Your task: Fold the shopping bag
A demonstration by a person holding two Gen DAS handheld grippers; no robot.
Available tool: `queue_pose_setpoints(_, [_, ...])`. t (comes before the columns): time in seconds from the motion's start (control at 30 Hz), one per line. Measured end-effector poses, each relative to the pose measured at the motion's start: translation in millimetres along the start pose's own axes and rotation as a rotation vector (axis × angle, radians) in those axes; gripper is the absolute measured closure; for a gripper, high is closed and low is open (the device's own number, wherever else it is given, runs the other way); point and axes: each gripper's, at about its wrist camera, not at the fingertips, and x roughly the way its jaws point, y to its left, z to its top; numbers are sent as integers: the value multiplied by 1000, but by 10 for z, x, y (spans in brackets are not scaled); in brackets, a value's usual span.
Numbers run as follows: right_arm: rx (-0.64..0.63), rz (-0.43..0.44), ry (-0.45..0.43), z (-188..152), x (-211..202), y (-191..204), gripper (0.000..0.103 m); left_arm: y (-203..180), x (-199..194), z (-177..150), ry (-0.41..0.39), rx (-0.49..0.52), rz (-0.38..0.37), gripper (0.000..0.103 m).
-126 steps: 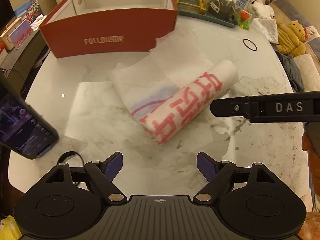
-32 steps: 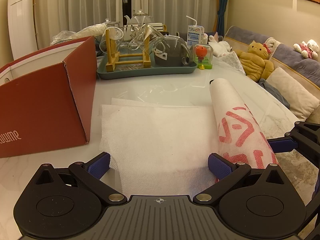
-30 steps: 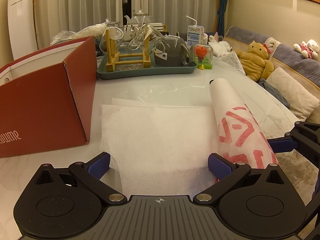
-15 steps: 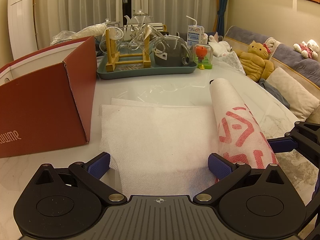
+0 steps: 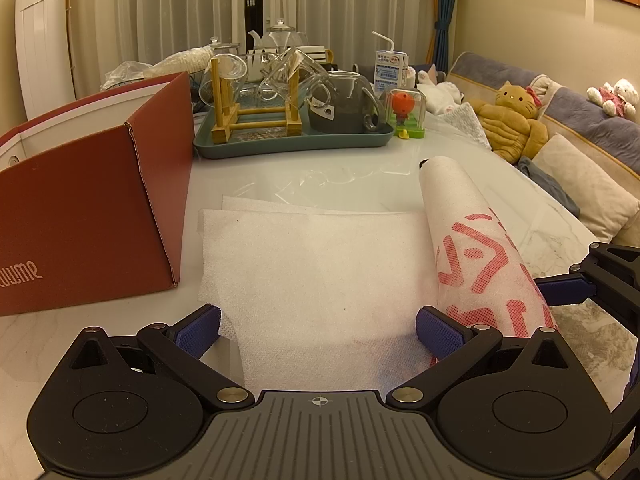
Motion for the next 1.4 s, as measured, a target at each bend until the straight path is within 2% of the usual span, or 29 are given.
queue_pose_setpoints(1.4, [0,0,0,-2,-1,5,0,0,0,0,0,0,0,0])
